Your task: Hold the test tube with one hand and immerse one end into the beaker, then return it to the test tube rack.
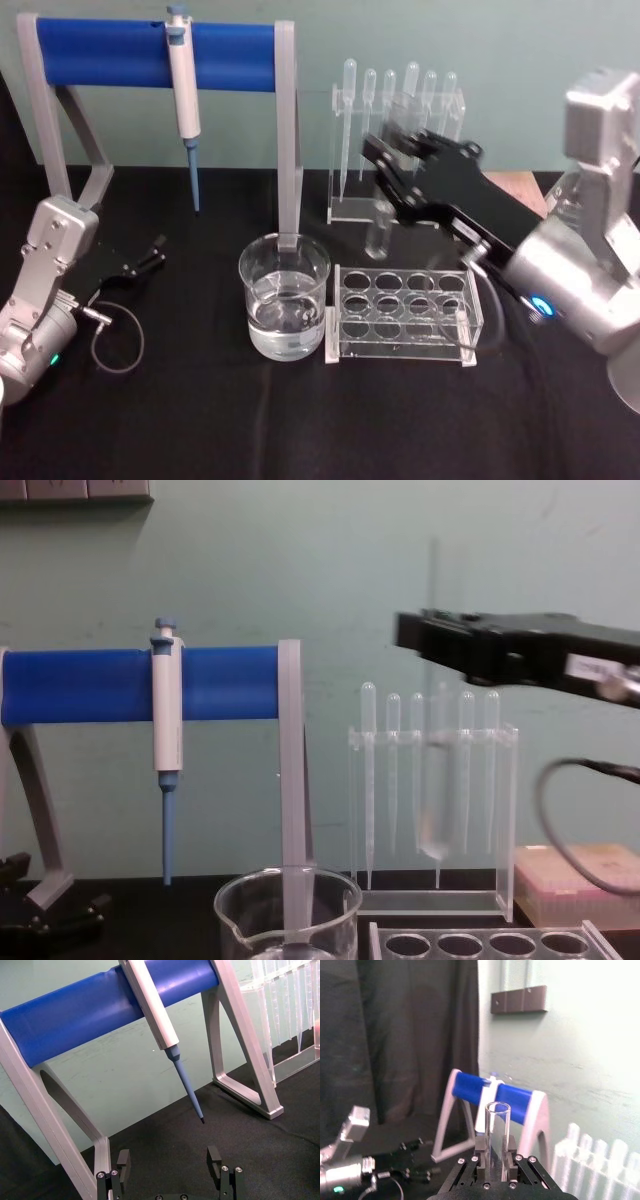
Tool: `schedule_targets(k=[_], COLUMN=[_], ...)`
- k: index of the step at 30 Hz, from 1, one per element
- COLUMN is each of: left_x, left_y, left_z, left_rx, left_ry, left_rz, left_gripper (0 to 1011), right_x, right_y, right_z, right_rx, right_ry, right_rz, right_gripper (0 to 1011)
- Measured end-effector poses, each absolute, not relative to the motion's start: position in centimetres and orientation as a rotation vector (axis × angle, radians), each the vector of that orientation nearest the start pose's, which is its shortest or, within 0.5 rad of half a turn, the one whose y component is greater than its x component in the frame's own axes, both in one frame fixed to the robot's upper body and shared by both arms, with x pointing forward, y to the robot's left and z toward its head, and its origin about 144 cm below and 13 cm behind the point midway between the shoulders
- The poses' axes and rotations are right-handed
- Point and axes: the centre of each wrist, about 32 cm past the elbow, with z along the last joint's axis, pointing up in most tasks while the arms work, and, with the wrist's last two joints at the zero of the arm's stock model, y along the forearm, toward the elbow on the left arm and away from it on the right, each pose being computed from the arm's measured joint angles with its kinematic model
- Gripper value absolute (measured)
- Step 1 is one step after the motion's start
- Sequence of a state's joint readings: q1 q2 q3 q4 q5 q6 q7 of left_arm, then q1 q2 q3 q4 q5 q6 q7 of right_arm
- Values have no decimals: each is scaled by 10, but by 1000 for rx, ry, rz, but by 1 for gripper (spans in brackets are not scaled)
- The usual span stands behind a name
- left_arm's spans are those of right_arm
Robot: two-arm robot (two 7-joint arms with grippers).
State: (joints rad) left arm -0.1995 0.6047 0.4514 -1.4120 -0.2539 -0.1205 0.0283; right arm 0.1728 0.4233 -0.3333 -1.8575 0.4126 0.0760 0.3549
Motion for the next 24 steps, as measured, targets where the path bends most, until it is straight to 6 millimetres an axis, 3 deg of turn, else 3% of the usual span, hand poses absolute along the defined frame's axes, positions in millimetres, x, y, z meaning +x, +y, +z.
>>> schedule_targets(k=[7, 24], left_x=[489, 489], left_y=[310, 310], left_z=[1140, 1140], left_rx=[304, 304], left_ry=[-285, -285], left_rz=[1248, 1248], left_gripper=[1000, 1000], right_x=[457, 465], right_y=[-234, -231], right_z=[1244, 1214], right_rx=[69, 17], right_ry=[-146, -88], right_rz=[-830, -855], right_gripper=[226, 226])
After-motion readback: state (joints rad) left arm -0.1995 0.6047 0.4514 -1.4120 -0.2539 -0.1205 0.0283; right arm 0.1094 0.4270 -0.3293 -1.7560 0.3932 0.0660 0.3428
